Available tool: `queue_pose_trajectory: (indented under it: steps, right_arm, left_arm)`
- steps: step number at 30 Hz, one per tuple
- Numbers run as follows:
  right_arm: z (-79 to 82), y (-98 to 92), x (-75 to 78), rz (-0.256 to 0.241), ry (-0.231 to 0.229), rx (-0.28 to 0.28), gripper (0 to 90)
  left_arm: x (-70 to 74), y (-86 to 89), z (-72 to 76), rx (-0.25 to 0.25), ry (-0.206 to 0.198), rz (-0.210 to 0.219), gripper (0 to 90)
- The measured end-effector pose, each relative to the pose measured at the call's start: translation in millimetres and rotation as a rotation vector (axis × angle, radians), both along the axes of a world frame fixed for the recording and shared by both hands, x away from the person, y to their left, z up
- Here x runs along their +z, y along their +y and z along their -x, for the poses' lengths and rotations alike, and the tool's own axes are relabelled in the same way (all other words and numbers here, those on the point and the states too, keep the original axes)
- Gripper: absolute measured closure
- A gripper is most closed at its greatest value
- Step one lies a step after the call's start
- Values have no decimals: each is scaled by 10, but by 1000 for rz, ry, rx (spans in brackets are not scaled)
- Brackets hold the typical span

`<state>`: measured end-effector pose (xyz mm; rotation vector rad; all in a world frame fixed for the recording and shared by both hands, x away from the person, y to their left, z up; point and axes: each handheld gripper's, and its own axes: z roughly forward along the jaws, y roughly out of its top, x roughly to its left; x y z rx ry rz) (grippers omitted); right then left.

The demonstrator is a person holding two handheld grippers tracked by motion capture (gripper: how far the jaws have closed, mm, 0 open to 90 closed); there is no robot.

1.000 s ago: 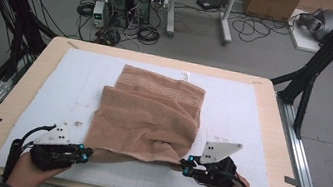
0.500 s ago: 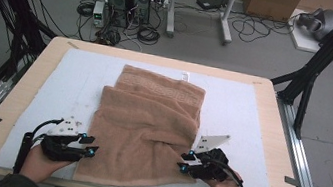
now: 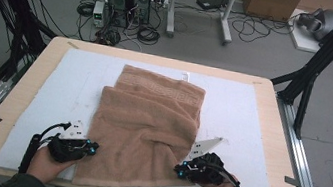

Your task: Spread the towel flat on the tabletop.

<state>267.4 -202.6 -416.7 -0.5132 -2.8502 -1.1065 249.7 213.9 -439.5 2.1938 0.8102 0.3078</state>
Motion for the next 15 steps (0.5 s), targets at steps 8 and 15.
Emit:
queue_pose_trajectory:
  steps: [8, 15]
  right_arm:
    - [185, 107, 119, -26, -20, 63, 805]
    - [5, 82, 221, -74, -67, -31, 659]
  left_arm:
    - [57, 221, 161, 27, 3, 21, 864]
    - [125, 195, 61, 13, -6, 52, 637]
